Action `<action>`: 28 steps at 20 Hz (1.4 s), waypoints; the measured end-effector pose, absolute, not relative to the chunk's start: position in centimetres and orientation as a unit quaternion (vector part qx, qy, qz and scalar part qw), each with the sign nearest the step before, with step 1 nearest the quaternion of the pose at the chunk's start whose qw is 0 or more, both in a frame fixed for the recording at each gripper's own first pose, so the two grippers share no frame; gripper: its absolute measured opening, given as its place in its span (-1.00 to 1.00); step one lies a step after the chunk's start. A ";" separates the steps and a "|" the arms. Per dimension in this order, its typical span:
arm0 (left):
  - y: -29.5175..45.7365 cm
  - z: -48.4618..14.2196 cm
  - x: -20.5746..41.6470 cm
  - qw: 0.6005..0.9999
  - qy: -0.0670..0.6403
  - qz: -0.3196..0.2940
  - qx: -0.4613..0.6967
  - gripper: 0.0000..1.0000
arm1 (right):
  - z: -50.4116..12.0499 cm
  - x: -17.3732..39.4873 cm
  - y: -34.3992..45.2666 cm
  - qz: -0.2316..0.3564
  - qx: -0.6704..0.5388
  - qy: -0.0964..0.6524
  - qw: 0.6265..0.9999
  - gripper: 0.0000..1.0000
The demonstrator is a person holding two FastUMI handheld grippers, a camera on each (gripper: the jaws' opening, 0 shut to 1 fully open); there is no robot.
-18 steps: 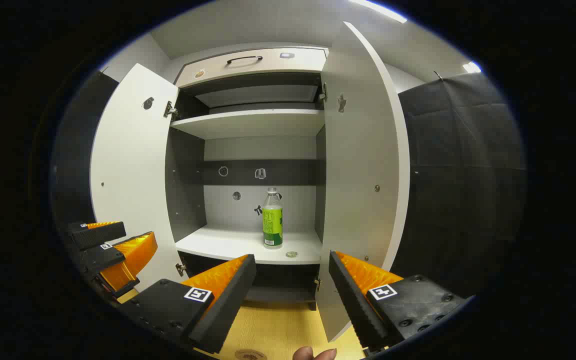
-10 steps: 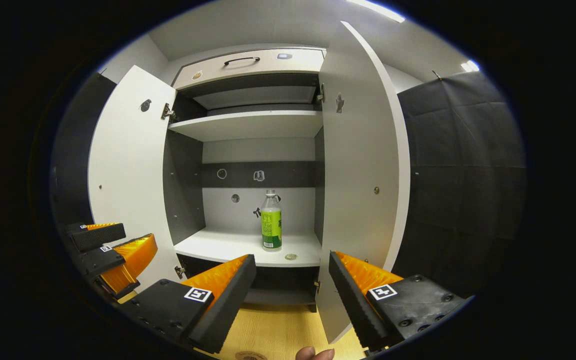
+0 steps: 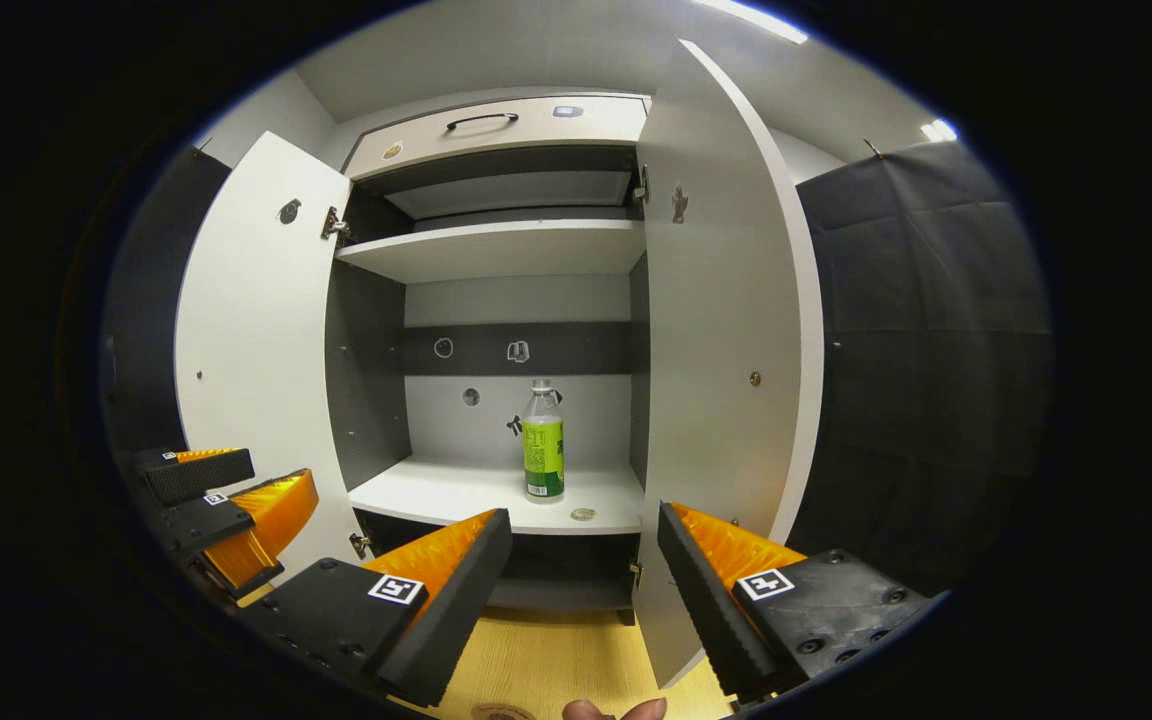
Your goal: Grasp the bottle in the cabinet with the left hand and place it on the coaster, then close the right door with the right hand and the left door with the left hand.
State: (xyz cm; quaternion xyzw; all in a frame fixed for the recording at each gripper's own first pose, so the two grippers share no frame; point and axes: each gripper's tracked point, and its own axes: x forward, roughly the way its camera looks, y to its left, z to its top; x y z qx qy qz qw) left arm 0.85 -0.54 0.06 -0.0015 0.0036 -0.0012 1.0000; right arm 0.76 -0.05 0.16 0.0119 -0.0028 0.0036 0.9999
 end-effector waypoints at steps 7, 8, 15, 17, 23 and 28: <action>-2.3 0.3 2.5 1.000 -0.001 -0.020 -0.009 0.96 | 0.8 -0.1 -0.8 0.005 0.022 -0.008 1.000 0.95; -2.9 0.4 3.1 1.000 -0.002 -0.026 -0.013 0.96 | 0.8 -0.5 -1.1 0.004 0.020 -0.010 1.000 0.95; -8.5 0.4 10.5 0.997 -0.014 -0.075 -0.022 0.96 | 0.3 -3.3 -5.1 -0.017 0.017 -0.010 1.000 0.95; -9.6 -0.1 13.1 0.996 -0.007 -0.081 -0.033 0.96 | 0.4 -4.0 -6.4 -0.023 0.024 -0.014 0.999 0.95; -13.1 -1.3 20.8 0.993 0.007 -0.104 -0.051 0.96 | 0.3 -5.4 -10.3 -0.037 0.031 -0.023 0.999 0.95; -15.0 -1.6 26.3 0.994 0.002 -0.103 -0.037 0.96 | -0.3 -5.9 -13.1 -0.035 0.024 -0.029 0.999 0.96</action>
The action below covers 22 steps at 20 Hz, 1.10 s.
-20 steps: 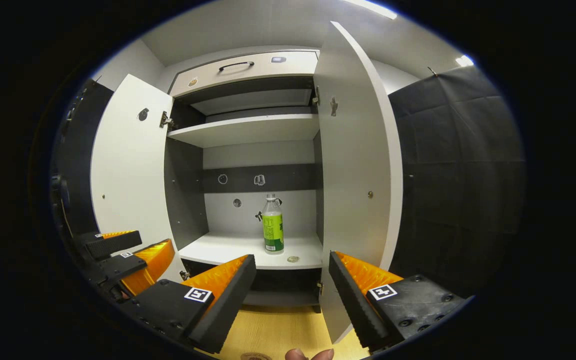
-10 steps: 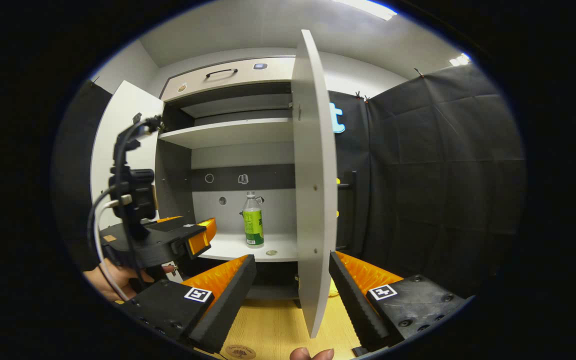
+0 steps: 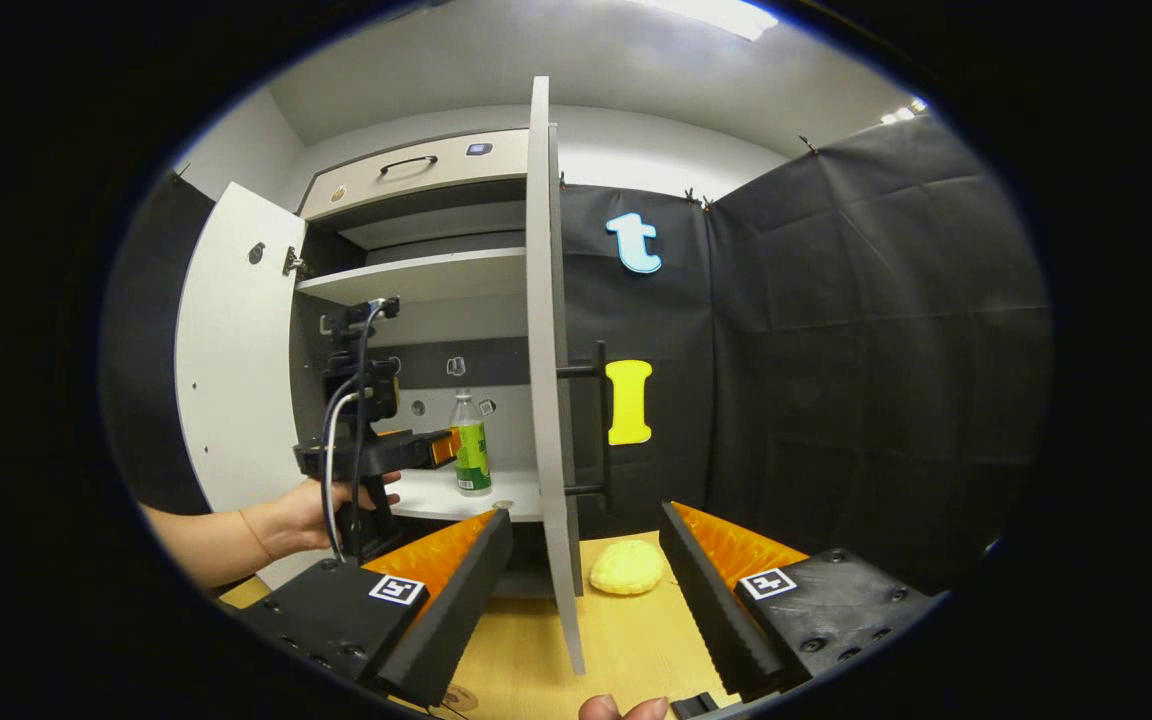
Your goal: Grasp the bottle in the cabinet with the left hand and place it on the coaster, then close the right door with the right hand and the left door with the left hand.
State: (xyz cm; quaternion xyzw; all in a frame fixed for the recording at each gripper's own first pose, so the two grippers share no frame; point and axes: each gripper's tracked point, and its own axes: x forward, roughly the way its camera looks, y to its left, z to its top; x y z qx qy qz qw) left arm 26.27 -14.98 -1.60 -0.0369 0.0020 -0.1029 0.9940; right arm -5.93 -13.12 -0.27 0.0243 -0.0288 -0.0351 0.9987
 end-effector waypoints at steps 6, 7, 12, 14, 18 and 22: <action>-15.8 -1.4 31.4 0.997 -0.010 -0.081 -0.008 0.96 | -1.3 -5.3 -16.3 -0.043 0.025 -0.019 0.999 0.97; -15.9 -1.5 32.2 0.997 -0.010 -0.079 -0.006 0.96 | -1.5 -5.2 -16.9 -0.045 0.025 -0.017 0.999 0.97; -16.8 -1.8 34.9 0.997 -0.002 -0.081 -0.020 0.96 | -1.9 -4.7 -19.3 -0.057 0.027 -0.013 0.998 0.97; -16.9 -2.1 35.5 0.997 0.003 -0.078 -0.022 0.90 | -2.0 -4.7 -19.9 -0.063 0.030 -0.012 0.997 0.97; -17.4 -2.0 35.1 0.996 0.004 -0.090 -0.020 0.58 | -1.9 -5.1 -20.3 -0.071 0.030 -0.015 0.997 0.97; -16.7 -0.3 32.5 0.995 -0.011 -0.099 -0.019 0.58 | -1.8 -5.6 -20.1 -0.075 0.035 -0.020 0.996 0.97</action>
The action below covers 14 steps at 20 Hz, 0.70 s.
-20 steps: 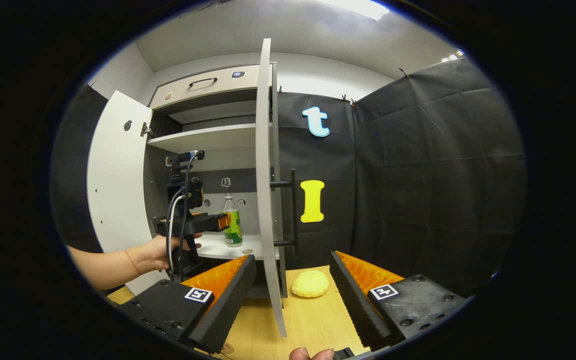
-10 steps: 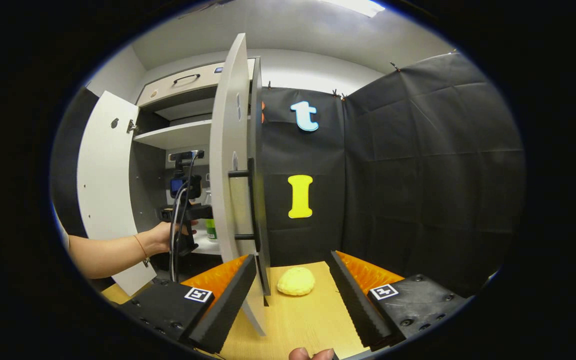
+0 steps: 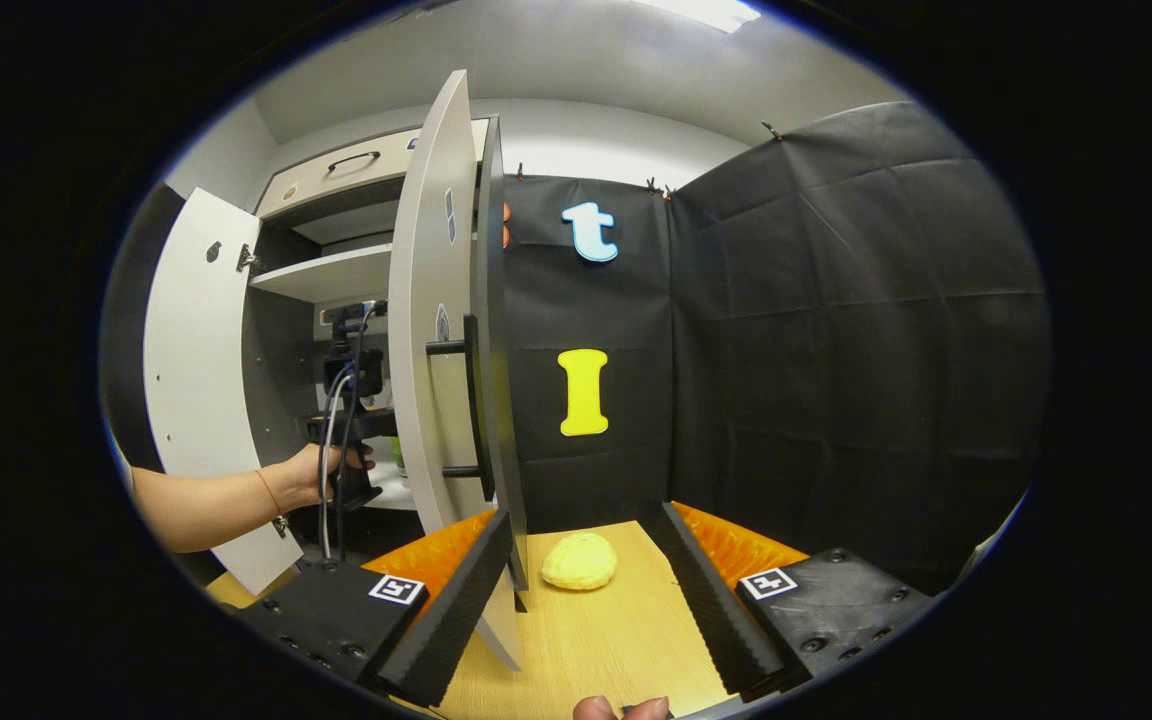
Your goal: Grasp the bottle in the cabinet with the left hand and place it on the coaster, then close the right door with the right hand and the left door with the left hand.
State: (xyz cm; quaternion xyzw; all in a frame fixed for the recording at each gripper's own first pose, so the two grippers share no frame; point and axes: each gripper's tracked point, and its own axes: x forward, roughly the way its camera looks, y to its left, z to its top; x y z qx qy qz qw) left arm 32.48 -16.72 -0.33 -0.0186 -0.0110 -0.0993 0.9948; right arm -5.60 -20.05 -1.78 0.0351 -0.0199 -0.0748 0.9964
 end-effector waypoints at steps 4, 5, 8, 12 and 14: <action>-15.1 1.6 28.0 0.993 -0.023 -0.112 -0.027 0.58 | -1.2 -6.2 -18.7 -0.067 0.035 -0.027 0.997 0.97; -14.6 1.8 26.6 0.992 -0.026 -0.117 -0.030 0.58 | -1.1 -6.4 -18.2 -0.065 0.036 -0.029 0.997 0.97; -13.2 2.0 22.2 0.991 -0.028 -0.129 -0.033 0.58 | -0.9 -7.0 -16.7 -0.060 0.034 -0.033 0.997 0.97; -11.4 0.7 16.4 0.989 -0.022 -0.145 -0.035 0.56 | -0.4 -7.8 -14.4 -0.050 0.033 -0.043 0.997 0.97; -10.4 -0.2 14.0 0.988 -0.021 -0.147 -0.032 0.58 | -0.2 -8.1 -13.6 -0.049 0.026 -0.049 0.997 0.97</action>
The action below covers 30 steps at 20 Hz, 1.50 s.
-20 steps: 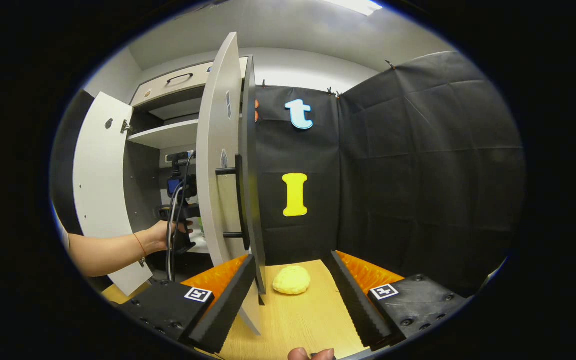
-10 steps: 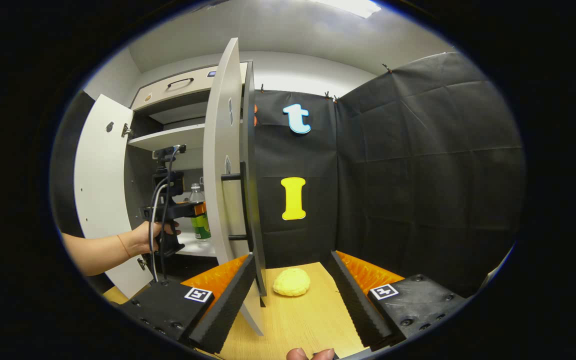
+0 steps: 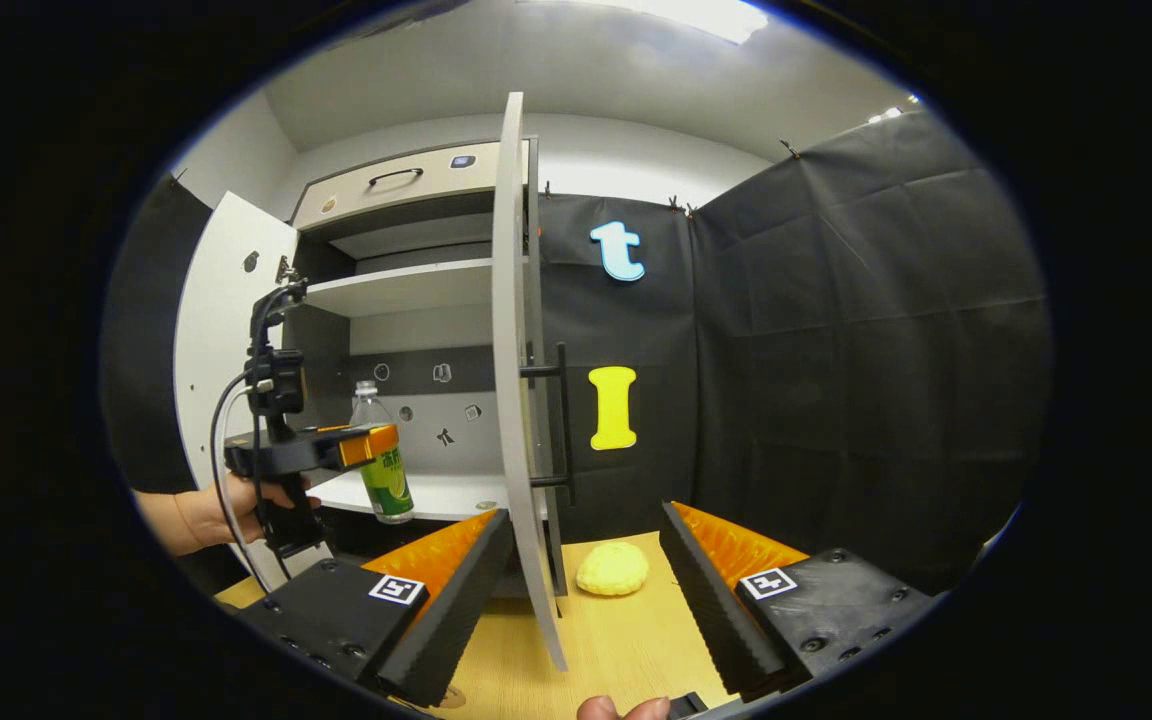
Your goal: Grasp the bottle in the cabinet with the left hand and place it on the coaster, then close the right door with the right hand and the left door with the left hand.
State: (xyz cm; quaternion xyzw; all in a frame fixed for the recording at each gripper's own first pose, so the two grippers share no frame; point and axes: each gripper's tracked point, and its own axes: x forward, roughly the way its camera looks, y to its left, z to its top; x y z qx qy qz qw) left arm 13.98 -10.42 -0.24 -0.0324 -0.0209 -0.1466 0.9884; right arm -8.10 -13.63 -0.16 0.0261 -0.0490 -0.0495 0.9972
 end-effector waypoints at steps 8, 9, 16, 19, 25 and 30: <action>-10.2 -7.3 5.2 0.980 -0.025 -0.196 -0.040 0.58 | -0.1 -9.3 -11.1 -0.038 0.040 -0.048 0.997 0.97; -10.5 -8.5 4.2 0.977 -0.022 -0.206 -0.042 0.58 | -0.1 -9.4 -11.1 -0.040 0.036 -0.048 0.997 0.97; -11.7 -18.2 -2.5 0.961 0.009 -0.267 -0.070 0.58 | 0.6 -10.5 -10.8 -0.059 0.030 -0.049 0.997 0.97; -12.0 -22.5 -4.5 0.956 0.032 -0.282 -0.071 0.58 | 0.8 -10.8 -10.8 -0.067 0.010 -0.052 0.996 0.97; -13.1 -28.8 -6.6 0.945 0.049 -0.318 -0.059 0.58 | 2.2 -10.9 -10.6 -0.086 -0.008 -0.061 0.994 0.97; -13.5 -31.8 -6.8 0.939 0.045 -0.338 -0.046 0.58 | 2.5 -10.9 -9.2 -0.083 -0.044 -0.055 0.994 0.97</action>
